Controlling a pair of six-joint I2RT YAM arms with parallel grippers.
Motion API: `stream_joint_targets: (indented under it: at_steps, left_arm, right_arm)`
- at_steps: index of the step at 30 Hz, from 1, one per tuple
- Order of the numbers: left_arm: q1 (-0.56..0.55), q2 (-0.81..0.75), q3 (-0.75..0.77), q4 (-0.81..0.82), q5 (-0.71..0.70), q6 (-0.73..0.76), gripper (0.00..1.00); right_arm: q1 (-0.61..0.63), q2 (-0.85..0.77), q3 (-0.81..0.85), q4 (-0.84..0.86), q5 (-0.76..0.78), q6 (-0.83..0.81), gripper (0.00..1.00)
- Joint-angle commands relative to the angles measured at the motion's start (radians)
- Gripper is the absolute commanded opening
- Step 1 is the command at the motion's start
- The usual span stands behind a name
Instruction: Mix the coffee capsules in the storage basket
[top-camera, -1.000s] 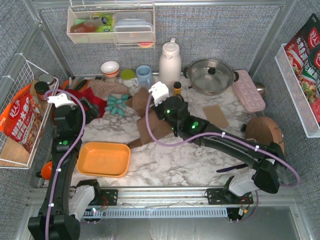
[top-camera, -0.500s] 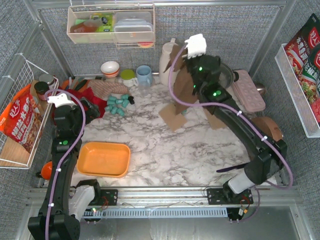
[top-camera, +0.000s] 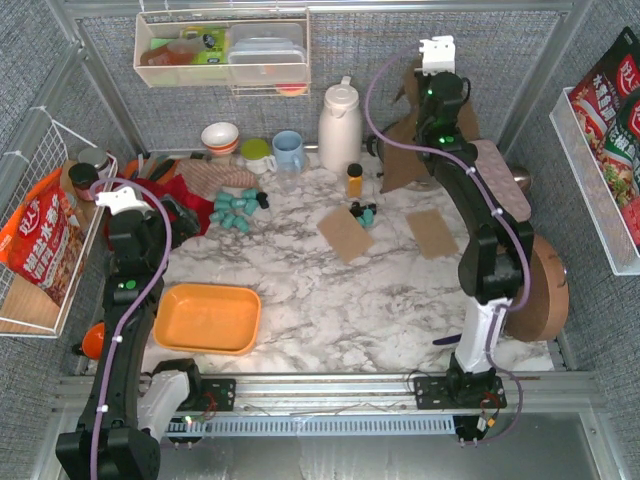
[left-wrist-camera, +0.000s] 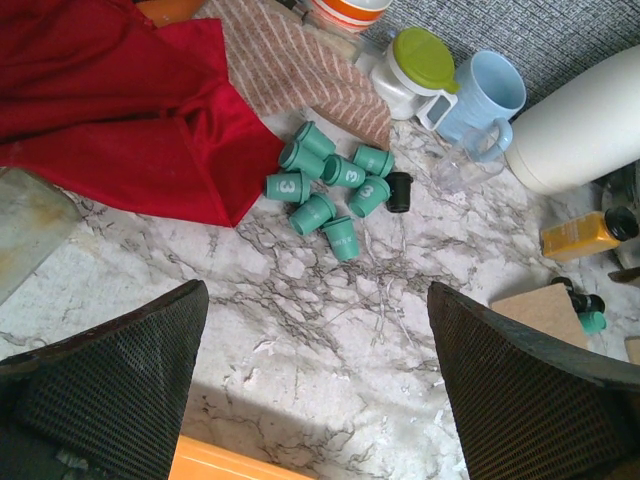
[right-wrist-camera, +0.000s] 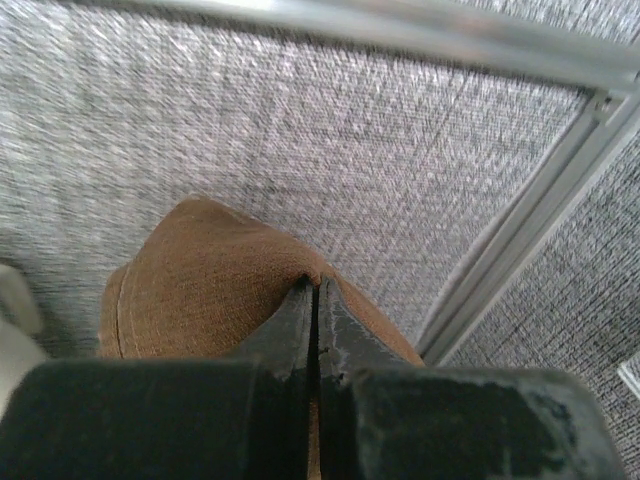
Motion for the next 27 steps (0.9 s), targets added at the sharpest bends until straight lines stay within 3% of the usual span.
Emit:
stream_joint_targets:
  at_steps: [1,6,15,16,18,20,27]
  left_arm:
    - [0.002,0.000,0.000,0.004,0.003,0.006,0.99]
    - [0.001,-0.001,-0.002,0.003,0.007,0.006,0.99]
    - [0.001,-0.004,-0.002,0.004,0.010,0.004,0.99]
    - [0.000,-0.006,-0.003,0.004,0.010,0.005,0.99]
    - [0.002,-0.006,-0.002,0.004,0.009,0.006,0.99]
    - [0.001,-0.007,-0.002,0.003,0.009,0.005,0.99]
    - [0.000,-0.016,-0.003,-0.001,-0.013,0.012,0.99]
  right_arm:
    - [-0.045,0.132,0.077,0.012,0.065,0.002,0.00]
    - [-0.088,0.261,0.144,-0.152,0.074,0.018,0.00]
    - [-0.140,0.341,0.164,-0.351,0.057,0.133,0.00]
    - [-0.143,0.352,0.177,-0.376,0.057,0.137,0.07]
    - [-0.145,0.368,0.202,-0.422,0.056,0.138,0.41]
    - [-0.146,0.369,0.211,-0.450,0.054,0.138,0.64]
    - [-0.139,0.315,0.204,-0.491,0.061,0.126,0.89]
